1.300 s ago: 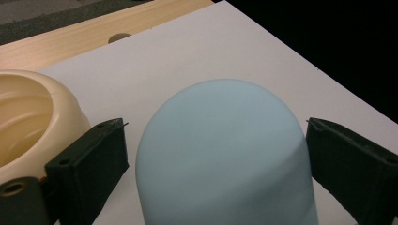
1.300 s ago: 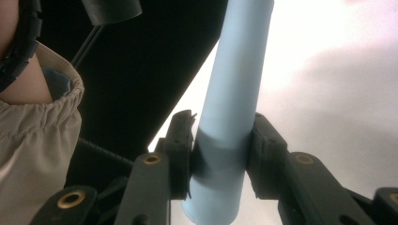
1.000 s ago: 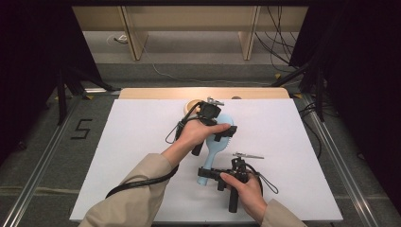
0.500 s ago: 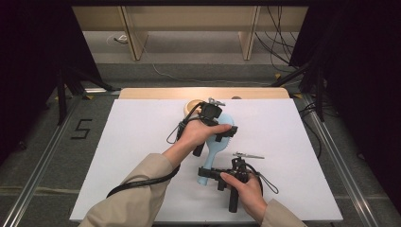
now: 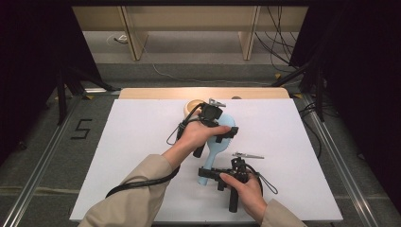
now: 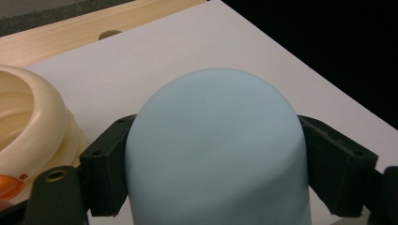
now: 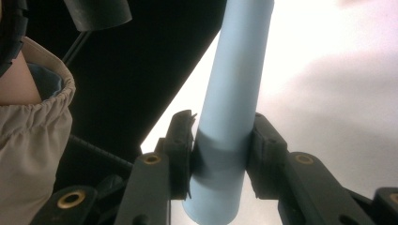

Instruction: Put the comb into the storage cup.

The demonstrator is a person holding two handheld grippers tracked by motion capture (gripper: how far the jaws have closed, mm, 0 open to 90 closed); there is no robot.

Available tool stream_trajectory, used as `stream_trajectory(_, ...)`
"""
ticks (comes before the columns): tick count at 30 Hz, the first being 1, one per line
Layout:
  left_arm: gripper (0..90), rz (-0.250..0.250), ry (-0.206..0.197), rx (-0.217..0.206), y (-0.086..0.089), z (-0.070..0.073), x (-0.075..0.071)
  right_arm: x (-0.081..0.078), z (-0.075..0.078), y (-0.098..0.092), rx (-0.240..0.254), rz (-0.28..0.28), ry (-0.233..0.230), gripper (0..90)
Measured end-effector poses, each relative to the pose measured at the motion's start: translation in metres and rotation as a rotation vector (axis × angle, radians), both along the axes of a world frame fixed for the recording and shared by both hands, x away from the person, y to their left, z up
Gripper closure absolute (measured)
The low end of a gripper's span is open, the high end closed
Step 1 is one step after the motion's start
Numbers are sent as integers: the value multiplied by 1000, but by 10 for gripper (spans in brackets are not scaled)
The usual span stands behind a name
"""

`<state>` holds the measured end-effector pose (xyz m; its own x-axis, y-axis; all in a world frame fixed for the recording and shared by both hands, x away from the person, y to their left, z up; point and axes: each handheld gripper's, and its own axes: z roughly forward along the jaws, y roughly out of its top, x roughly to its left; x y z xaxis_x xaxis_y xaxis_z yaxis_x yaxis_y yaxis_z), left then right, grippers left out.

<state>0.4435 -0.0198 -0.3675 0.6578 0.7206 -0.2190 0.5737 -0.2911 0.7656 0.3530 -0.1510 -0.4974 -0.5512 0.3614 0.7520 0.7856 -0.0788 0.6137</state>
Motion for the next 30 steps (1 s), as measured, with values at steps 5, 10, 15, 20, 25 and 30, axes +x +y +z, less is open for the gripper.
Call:
stream_trajectory(5,190,-9,-29,-31,2,1,-3,0,1,0,-16,-10,-25,659)
stream_trajectory(10,191,-21,-64,-53,5,1,-7,1,0,-1,-43,-23,-53,658)
stream_trajectory(15,192,-28,-84,-71,8,1,-10,1,-1,-1,-60,-36,-61,658)
stream_trajectory(20,192,-31,-111,-87,9,1,-14,1,-1,-2,-80,-52,-70,657)
stream_trajectory(25,193,-32,-138,-113,12,1,-17,2,-1,-3,-98,-72,-85,647)
stream_trajectory(30,194,-34,-174,-150,16,1,-21,2,0,-4,-124,-95,-99,606)
